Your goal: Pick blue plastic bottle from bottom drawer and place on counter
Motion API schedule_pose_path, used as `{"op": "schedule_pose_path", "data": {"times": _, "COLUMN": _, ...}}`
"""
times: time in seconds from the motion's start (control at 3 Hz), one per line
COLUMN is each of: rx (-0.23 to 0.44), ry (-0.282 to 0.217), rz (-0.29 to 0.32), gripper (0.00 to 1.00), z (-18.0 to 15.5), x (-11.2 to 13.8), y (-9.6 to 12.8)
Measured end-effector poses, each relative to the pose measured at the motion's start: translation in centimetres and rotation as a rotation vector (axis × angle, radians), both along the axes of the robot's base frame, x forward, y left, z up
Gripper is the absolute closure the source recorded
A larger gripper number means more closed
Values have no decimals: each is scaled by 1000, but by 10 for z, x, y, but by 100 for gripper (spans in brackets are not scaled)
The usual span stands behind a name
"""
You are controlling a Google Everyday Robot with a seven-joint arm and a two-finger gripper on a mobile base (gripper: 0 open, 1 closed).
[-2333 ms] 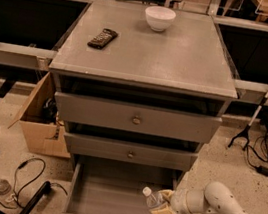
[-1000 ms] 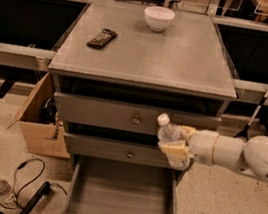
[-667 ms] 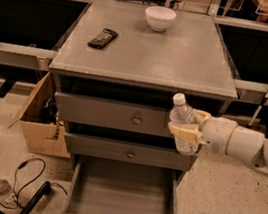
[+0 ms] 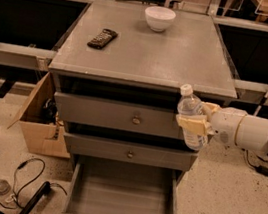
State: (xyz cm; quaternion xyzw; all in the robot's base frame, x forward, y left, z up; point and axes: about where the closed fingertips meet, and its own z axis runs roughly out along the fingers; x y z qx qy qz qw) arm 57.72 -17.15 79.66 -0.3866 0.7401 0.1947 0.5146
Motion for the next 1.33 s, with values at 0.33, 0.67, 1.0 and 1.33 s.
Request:
{"op": "schedule_pose_path", "data": {"times": 0.33, "rx": 4, "ry": -35, "rz": 11, "gripper": 100, "z": 18, "x": 12, "y": 13}}
{"op": "schedule_pose_path", "data": {"times": 0.67, "rx": 66, "ry": -177, "rz": -16, "gripper": 100, "z": 103, "x": 48, "y": 53}}
{"op": "schedule_pose_path", "data": {"times": 1.0, "rx": 132, "ry": -296, "rz": -64, "gripper": 100, "z": 176, "x": 80, "y": 76}}
{"op": "schedule_pose_path", "data": {"times": 1.33, "rx": 236, "ry": -371, "rz": -132, "gripper": 100, "z": 229, "x": 120, "y": 78}}
